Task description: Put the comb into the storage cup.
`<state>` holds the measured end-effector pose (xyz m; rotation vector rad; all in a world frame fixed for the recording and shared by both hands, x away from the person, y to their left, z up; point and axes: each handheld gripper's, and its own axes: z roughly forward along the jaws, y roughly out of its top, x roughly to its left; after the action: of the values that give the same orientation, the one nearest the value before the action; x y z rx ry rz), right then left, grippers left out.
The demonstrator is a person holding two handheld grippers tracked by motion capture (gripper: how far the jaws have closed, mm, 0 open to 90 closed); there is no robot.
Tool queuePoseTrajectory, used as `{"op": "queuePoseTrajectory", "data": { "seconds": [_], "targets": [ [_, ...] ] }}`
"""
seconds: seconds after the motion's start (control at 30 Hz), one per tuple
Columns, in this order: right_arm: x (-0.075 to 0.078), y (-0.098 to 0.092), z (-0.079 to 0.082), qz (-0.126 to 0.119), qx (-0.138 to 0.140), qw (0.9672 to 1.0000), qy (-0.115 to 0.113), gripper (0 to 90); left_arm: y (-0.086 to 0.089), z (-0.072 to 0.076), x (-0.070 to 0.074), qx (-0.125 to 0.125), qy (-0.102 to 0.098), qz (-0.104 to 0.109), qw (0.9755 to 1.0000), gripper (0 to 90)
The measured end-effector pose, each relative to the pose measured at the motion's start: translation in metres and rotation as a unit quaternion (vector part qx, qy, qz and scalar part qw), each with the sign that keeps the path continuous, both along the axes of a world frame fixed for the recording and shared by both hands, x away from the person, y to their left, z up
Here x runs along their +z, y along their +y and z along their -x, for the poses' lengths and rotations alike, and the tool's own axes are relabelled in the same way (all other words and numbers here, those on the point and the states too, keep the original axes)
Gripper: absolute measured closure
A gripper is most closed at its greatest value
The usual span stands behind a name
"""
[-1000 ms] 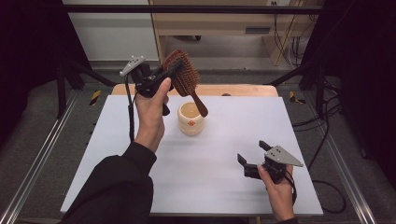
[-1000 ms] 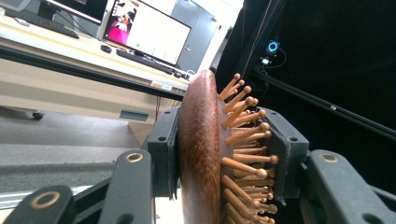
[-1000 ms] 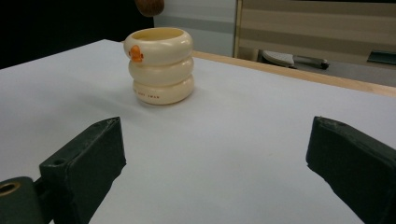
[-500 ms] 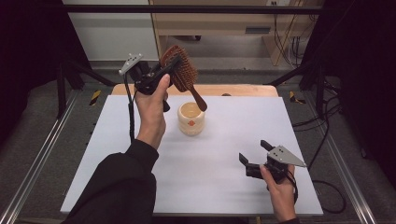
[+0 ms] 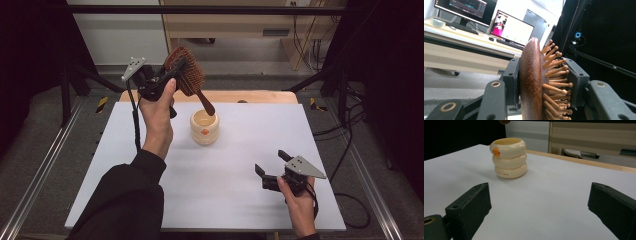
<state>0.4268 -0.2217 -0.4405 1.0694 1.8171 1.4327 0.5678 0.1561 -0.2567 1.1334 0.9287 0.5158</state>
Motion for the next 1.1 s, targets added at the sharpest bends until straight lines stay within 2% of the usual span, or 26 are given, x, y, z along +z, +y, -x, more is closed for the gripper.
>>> {"op": "queuePoseTrajectory", "data": {
  "seconds": [0.13,0.27,0.43,0.57,0.7,0.83,1.1],
  "targets": [
    [0.001,0.001,-0.001,-0.010,-0.006,0.9999,-0.002,5.0,0.003,0.001,-0.001,0.003,0.000,0.014,0.9999,52.6],
    [0.000,0.001,-0.002,-0.005,-0.005,1.0000,-0.002,5.0,0.004,0.000,-0.001,0.007,-0.001,-0.001,1.0000,52.5],
    [0.000,0.000,-0.001,-0.007,-0.006,1.0000,-0.001,5.0,0.008,0.001,-0.003,0.011,0.004,0.010,0.9999,52.5],
    [-0.001,0.000,-0.003,-0.006,-0.007,1.0000,0.000,5.2,0.010,0.002,-0.001,0.017,-0.002,-0.001,0.9998,52.5],
    [-0.001,0.002,-0.003,-0.004,-0.005,1.0000,0.001,5.2,0.007,0.002,-0.005,0.008,-0.010,-0.022,0.9997,52.6],
    [-0.001,0.003,-0.003,-0.004,-0.004,1.0000,0.001,5.2,0.007,0.000,-0.007,0.012,-0.004,-0.015,0.9998,52.6],
    [-0.001,0.002,-0.003,-0.004,-0.004,1.0000,0.000,5.2,0.011,-0.002,-0.009,0.018,-0.002,-0.019,0.9997,52.5]
  ]
}}
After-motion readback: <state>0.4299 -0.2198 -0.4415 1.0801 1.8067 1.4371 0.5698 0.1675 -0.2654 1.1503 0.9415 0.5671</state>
